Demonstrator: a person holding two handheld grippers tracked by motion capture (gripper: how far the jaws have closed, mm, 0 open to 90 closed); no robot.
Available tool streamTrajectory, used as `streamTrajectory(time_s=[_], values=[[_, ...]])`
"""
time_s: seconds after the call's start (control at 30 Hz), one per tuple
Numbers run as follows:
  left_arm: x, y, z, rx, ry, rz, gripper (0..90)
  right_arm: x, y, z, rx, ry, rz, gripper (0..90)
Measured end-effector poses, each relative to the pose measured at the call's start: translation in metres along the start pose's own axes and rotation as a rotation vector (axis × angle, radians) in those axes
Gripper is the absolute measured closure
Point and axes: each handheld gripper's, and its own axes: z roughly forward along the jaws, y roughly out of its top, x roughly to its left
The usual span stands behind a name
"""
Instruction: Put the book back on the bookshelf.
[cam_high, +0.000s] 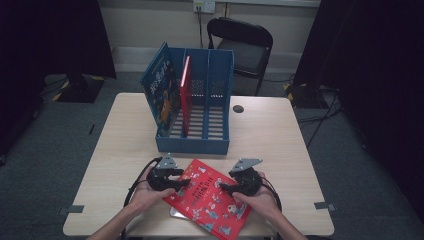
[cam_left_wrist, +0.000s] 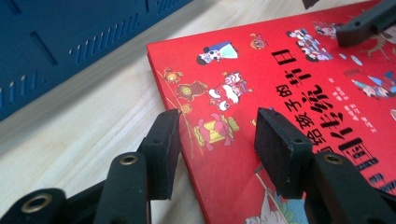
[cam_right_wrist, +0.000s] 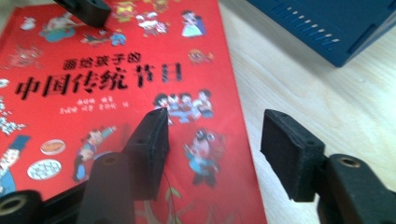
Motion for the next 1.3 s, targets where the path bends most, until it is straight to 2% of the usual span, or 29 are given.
streamTrajectory(time_s=[0.1, 0.2, 0.33, 0.37, 0.53, 0.63, 0.67, 0.73, 0.8, 0.87, 0.9, 0.97, 1.03, 1.07, 1.1, 1.3], values=[[-0.001, 0.007, 0.008, 0.002, 0.003, 0.003, 51.6, 0.001, 0.005, 0.003, -0.009, 0.016, 0.002, 40.3], [-0.001, 0.013, 0.014, 0.001, 0.009, 0.01, 52.0, 0.004, 0.012, 0.007, -0.011, 0.006, -0.003, 39.4], [0.0, 0.016, 0.015, 0.016, 0.0, 0.007, 52.0, 0.001, 0.014, 0.01, -0.016, 0.005, 0.013, 38.5], [-0.001, 0.015, 0.014, 0.008, 0.005, 0.004, 52.1, 0.001, 0.012, 0.011, -0.011, 0.004, 0.018, 38.4], [-0.005, 0.005, 0.0, 0.035, -0.01, 0.012, 49.2, 0.001, 0.008, 0.011, -0.003, -0.001, 0.02, 37.3], [-0.009, -0.002, -0.011, 0.069, -0.008, 0.032, 44.7, 0.002, 0.008, 0.011, -0.003, 0.002, 0.021, 37.6], [-0.011, -0.005, -0.014, 0.07, 0.001, 0.03, 43.6, 0.002, 0.008, 0.011, -0.003, 0.002, 0.022, 37.7], [-0.012, -0.012, -0.019, 0.057, -0.019, 0.02, 42.6, 0.002, 0.008, 0.011, -0.004, 0.004, 0.023, 37.7], [-0.014, -0.016, -0.024, 0.067, -0.017, 0.025, 39.3, 0.002, 0.008, 0.011, -0.005, 0.006, 0.024, 37.7], [-0.017, -0.021, -0.027, 0.068, -0.022, 0.012, 33.5, 0.001, 0.008, 0.012, -0.003, 0.011, 0.029, 37.4], [-0.017, -0.023, -0.029, 0.078, -0.039, 0.009, 30.9, 0.0, 0.008, 0.012, -0.003, 0.013, 0.029, 37.3], [-0.018, -0.026, -0.031, 0.082, -0.038, 0.004, 27.6, 0.001, 0.008, 0.012, -0.004, 0.008, 0.026, 37.5], [-0.02, -0.028, -0.032, 0.079, -0.05, 0.016, 26.8, 0.002, 0.007, 0.012, -0.008, 0.006, 0.026, 37.5], [-0.021, -0.029, -0.032, 0.091, -0.034, 0.03, 26.2, 0.002, 0.007, 0.012, -0.009, 0.006, 0.027, 37.5], [-0.022, -0.03, -0.032, 0.083, -0.026, 0.023, 23.5, 0.002, 0.007, 0.012, -0.01, 0.005, 0.026, 37.5], [-0.02, -0.03, -0.031, 0.085, -0.028, -0.004, 21.8, 0.003, 0.008, 0.011, -0.002, -0.002, 0.018, 37.2]])
